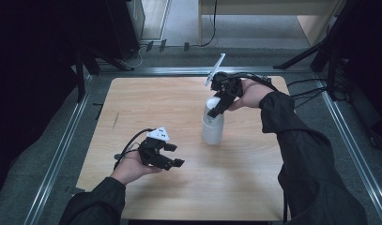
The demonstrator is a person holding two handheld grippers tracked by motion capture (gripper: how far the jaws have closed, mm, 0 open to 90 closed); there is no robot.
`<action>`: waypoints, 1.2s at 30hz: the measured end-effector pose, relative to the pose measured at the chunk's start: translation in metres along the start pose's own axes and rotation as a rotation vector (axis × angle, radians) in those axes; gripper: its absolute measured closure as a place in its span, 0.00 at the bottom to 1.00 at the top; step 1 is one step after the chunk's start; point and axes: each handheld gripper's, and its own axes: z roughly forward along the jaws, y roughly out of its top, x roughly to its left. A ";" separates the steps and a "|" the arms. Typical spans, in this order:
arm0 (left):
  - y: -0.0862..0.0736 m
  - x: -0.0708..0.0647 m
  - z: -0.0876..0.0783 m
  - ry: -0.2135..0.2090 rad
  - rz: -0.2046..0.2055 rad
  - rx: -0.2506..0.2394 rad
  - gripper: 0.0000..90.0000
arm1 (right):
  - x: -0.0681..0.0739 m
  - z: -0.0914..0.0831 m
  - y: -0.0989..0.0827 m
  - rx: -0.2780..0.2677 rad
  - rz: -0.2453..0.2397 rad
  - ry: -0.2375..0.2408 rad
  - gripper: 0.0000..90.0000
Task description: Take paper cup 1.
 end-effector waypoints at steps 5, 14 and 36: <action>0.000 0.000 0.000 -0.001 -0.001 -0.002 0.33 | 0.001 -0.005 0.002 0.000 -0.006 -0.001 0.37; 0.000 0.000 0.000 0.001 0.000 -0.002 0.33 | 0.004 -0.019 0.005 -0.002 -0.006 -0.003 0.37; 0.000 0.001 -0.002 0.008 -0.014 -0.023 0.33 | 0.026 -0.085 0.017 -0.087 -0.018 -0.004 0.38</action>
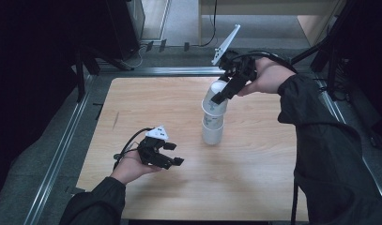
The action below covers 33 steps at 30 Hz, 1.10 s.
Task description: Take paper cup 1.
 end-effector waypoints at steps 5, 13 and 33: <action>0.000 0.000 0.000 -0.001 -0.001 0.000 0.33 | 0.009 -0.011 0.003 -0.016 -0.031 0.005 0.38; 0.000 0.002 -0.004 -0.004 -0.007 -0.016 0.33 | 0.026 -0.017 -0.017 -0.103 -0.050 0.036 0.38; 0.001 0.002 -0.004 -0.035 -0.002 -0.044 0.31 | 0.048 0.037 -0.072 -0.151 -0.040 0.131 0.38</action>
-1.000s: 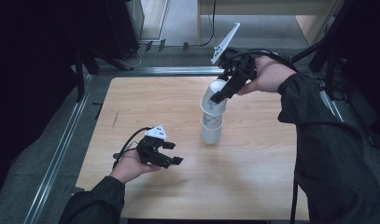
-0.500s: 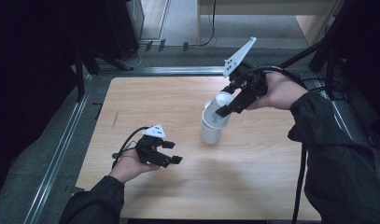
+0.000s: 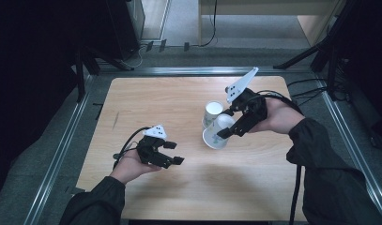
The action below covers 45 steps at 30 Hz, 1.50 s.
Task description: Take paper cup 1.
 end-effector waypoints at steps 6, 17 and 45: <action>0.000 0.002 0.001 -0.006 0.000 0.001 0.29 | 0.002 0.018 -0.015 -0.024 0.009 0.007 0.38; 0.003 0.001 0.005 -0.019 0.000 0.014 0.18 | 0.002 0.054 -0.037 -0.084 0.046 0.045 0.39; 0.012 0.001 0.013 -0.093 0.046 -0.025 0.19 | 0.004 0.095 -0.069 -0.257 0.106 0.053 0.39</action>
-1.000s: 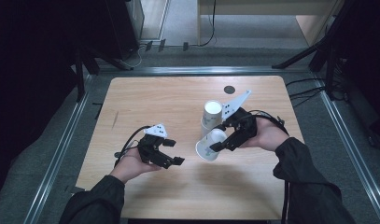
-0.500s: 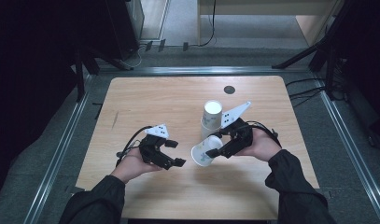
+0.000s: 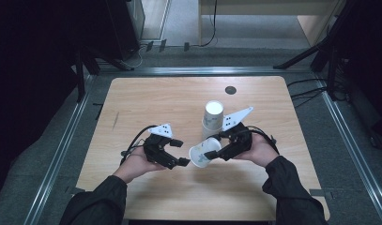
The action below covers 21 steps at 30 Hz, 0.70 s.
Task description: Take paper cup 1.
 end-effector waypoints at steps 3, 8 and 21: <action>0.001 0.000 0.001 -0.005 0.009 -0.003 0.19 | 0.001 0.001 0.000 -0.031 0.008 0.007 0.39; 0.004 -0.002 0.001 -0.015 0.030 -0.012 0.19 | 0.003 0.003 0.000 -0.037 0.008 0.005 0.39; 0.009 -0.005 0.006 -0.055 0.057 -0.028 0.19 | 0.008 0.009 0.007 -0.058 0.013 0.029 0.39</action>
